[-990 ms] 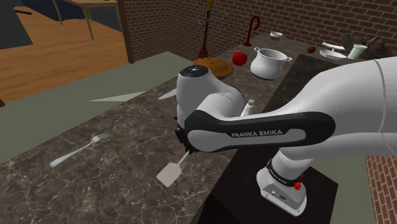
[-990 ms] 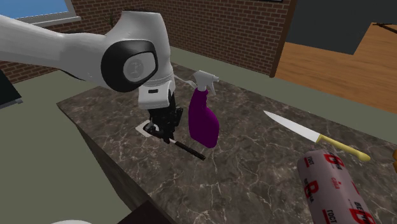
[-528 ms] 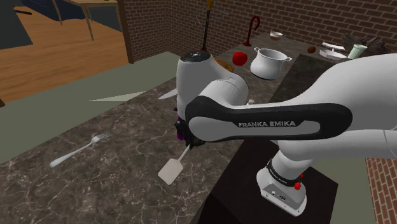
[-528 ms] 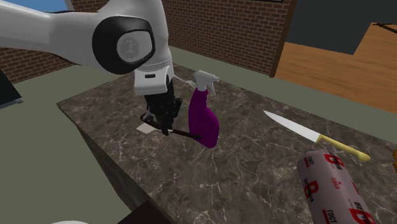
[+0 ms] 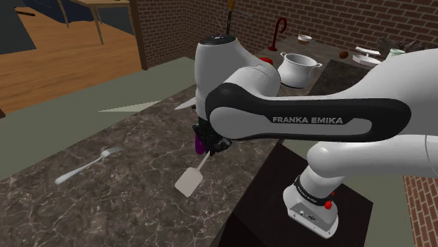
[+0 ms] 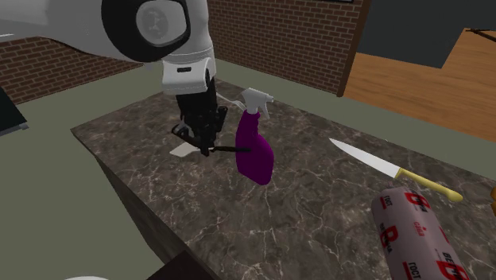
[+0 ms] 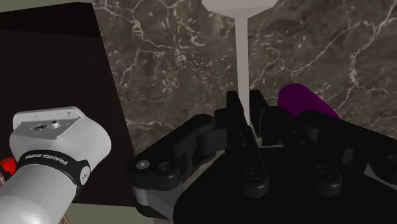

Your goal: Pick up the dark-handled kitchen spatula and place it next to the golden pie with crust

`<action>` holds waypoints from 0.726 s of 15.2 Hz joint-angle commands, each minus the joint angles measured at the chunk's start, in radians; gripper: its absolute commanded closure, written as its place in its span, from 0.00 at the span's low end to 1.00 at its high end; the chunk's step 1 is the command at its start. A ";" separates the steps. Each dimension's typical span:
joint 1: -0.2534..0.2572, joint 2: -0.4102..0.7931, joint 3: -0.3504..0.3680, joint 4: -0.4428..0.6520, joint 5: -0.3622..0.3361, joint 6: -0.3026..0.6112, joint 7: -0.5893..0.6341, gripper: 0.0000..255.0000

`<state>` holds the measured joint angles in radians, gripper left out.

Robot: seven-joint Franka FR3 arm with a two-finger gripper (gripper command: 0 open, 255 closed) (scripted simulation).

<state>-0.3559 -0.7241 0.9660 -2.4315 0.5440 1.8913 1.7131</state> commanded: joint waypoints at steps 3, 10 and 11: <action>0.007 -0.015 -0.036 0.036 -0.017 -0.057 0.002 1.00; 0.007 -0.025 -0.086 0.111 -0.048 -0.147 0.006 1.00; 0.007 -0.025 -0.092 0.123 -0.052 -0.160 0.007 1.00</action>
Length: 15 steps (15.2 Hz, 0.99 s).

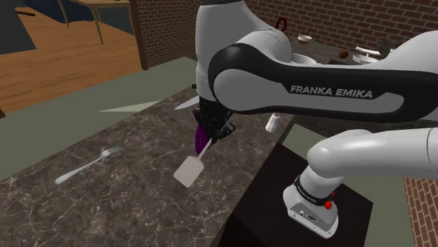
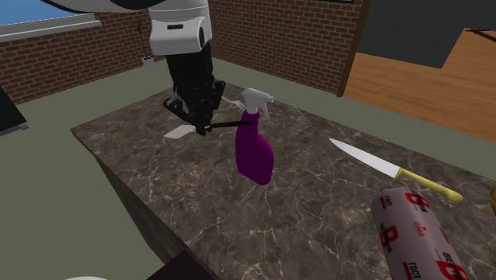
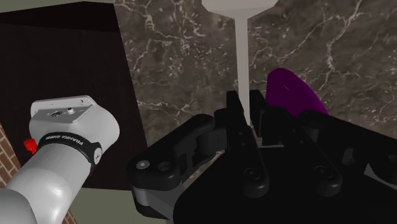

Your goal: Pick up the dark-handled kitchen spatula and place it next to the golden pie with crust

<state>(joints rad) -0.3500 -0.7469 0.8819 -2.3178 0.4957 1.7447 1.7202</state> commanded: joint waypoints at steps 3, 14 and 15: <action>-0.001 -0.002 -0.021 0.033 -0.013 -0.039 0.001 1.00; -0.019 -0.086 -0.284 -0.152 -0.128 -0.018 -0.273 1.00; -0.027 -0.087 -0.306 -0.163 -0.142 -0.014 -0.297 1.00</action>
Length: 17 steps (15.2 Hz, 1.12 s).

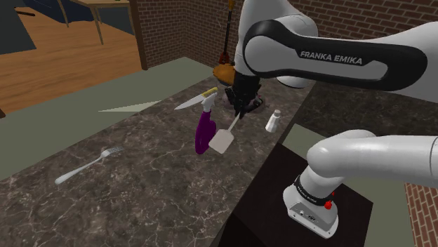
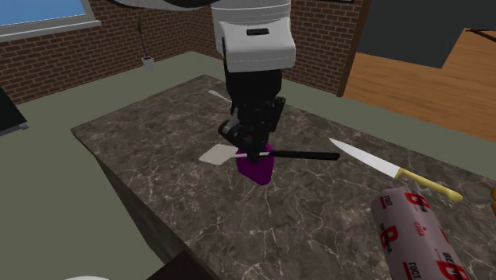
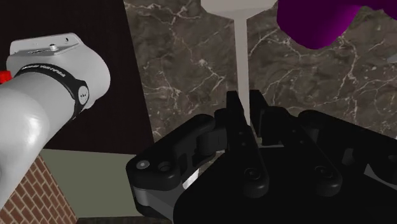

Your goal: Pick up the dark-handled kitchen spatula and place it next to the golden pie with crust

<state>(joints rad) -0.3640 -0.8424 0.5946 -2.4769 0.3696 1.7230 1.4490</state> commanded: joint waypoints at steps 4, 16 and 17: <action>-0.052 0.015 -0.102 -0.035 -0.074 0.030 -0.123 1.00; -0.211 0.156 -0.320 -0.014 -0.251 0.130 -0.393 1.00; -0.224 0.176 -0.336 -0.004 -0.264 0.139 -0.414 1.00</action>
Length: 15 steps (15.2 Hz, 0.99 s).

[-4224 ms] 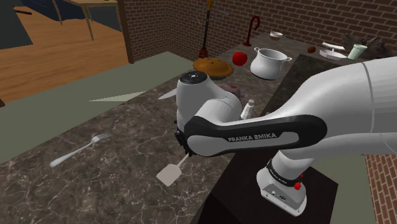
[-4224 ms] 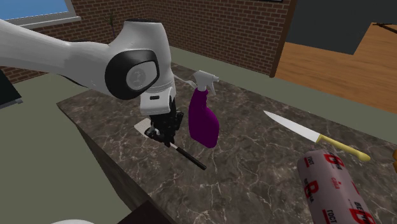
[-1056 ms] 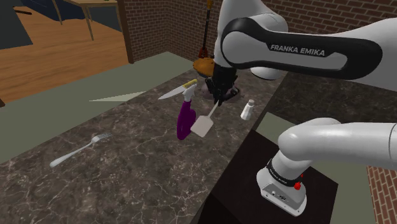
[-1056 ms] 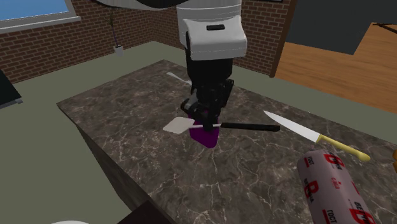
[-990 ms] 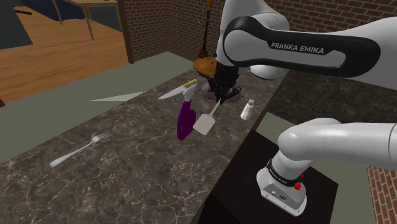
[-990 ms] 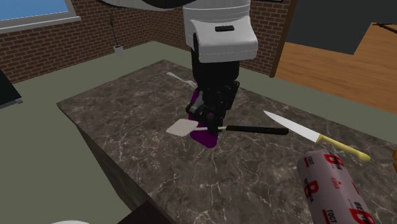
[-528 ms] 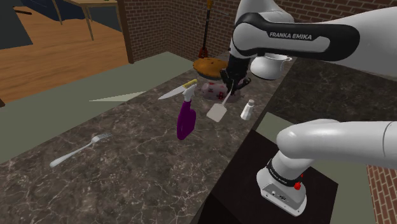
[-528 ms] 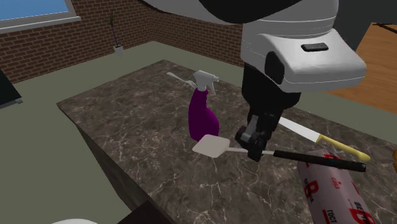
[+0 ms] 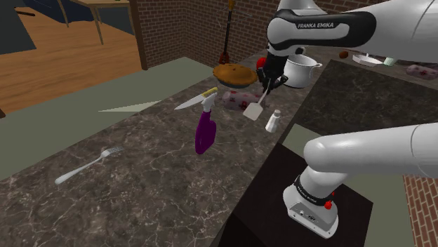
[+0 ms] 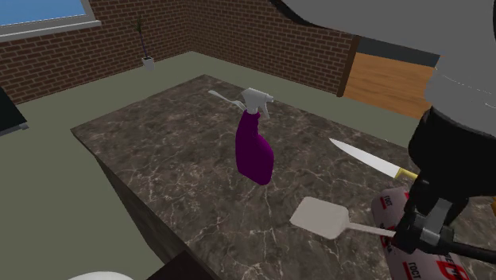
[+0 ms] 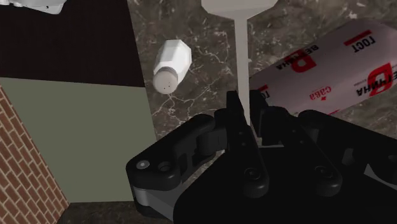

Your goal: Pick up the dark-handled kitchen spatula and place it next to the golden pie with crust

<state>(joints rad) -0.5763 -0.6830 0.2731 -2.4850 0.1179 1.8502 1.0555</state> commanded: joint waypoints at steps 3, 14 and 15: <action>-0.049 0.080 -0.060 0.040 -0.050 0.038 -0.078 1.00; -0.158 0.363 -0.202 0.261 -0.144 0.102 -0.268 1.00; -0.166 0.392 -0.213 0.288 -0.148 0.104 -0.284 1.00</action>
<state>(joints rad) -0.7346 -0.3156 0.0719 -2.2209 -0.0252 1.9534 0.7882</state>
